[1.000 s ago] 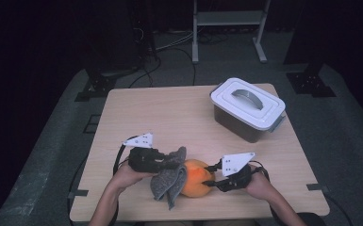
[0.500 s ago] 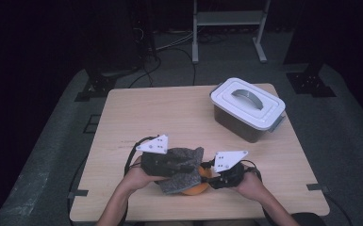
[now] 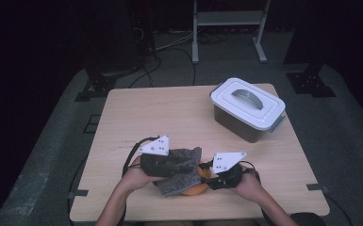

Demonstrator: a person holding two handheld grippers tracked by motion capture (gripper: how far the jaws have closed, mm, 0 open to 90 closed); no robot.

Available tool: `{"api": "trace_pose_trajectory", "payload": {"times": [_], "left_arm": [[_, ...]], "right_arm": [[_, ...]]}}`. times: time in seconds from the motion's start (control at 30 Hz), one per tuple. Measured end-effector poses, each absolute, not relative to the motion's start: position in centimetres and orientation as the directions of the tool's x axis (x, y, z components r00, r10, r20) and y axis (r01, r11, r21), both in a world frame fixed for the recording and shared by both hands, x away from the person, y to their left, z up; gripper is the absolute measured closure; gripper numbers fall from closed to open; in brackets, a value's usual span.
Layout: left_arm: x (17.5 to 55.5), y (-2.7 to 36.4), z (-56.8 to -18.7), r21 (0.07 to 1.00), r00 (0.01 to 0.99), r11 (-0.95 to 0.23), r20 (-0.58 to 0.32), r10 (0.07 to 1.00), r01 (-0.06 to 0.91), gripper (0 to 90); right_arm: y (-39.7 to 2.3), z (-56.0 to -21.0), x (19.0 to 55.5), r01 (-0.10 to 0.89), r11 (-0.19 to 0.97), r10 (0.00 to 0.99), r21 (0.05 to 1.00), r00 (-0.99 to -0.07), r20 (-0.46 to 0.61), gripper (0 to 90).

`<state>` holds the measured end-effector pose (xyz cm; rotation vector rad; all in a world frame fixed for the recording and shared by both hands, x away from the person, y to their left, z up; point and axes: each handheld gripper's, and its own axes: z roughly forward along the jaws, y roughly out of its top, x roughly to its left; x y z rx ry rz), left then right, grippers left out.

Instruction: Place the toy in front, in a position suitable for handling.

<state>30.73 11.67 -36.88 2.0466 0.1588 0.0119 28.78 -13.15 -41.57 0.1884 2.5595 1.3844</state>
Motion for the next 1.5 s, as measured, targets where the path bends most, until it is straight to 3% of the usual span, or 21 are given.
{"api": "trace_pose_trajectory", "payload": {"times": [0.4, 0.77, 0.83, 0.93, 1.13, 1.33, 1.5], "left_arm": [[32.3, 15.0, -38.2, 0.874, 0.972, -0.446, -0.112, 0.206, 0.195, 70.9], [32.7, 15.7, -38.6, 0.883, 0.964, -0.408, -0.151, 0.219, 0.231, 70.5], [32.7, 15.3, -38.8, 0.876, 0.965, -0.423, -0.150, 0.216, 0.231, 70.5], [32.7, 15.1, -39.0, 0.874, 0.963, -0.424, -0.157, 0.219, 0.238, 70.6], [32.6, 14.8, -39.0, 0.877, 0.967, -0.420, -0.162, 0.199, 0.233, 70.6], [32.5, 14.9, -38.7, 0.881, 0.967, -0.414, -0.157, 0.200, 0.229, 70.9], [32.4, 15.3, -38.2, 0.885, 0.970, -0.413, -0.149, 0.191, 0.217, 71.0]], "right_arm": [[-15.2, -41.5, 29.9, 0.043, 0.541, 0.240, 0.840, -0.965, -0.105, 57.5], [-17.0, -41.7, 30.9, 0.100, 0.523, 0.279, 0.847, -0.958, -0.059, 56.7], [-17.0, -41.7, 30.8, 0.107, 0.518, 0.276, 0.849, -0.960, -0.048, 52.7], [-16.6, -41.5, 30.7, 0.114, 0.523, 0.241, 0.844, -0.970, -0.018, 38.8], [-16.1, -41.1, 30.2, 0.129, 0.512, 0.239, 0.849, -0.971, 0.003, 32.5], [-15.3, -41.1, 30.0, 0.102, 0.507, 0.242, 0.856, -0.970, -0.027, 54.7], [-15.3, -40.9, 29.9, 0.059, 0.493, 0.200, 0.868, -0.979, -0.047, 55.7]]}}
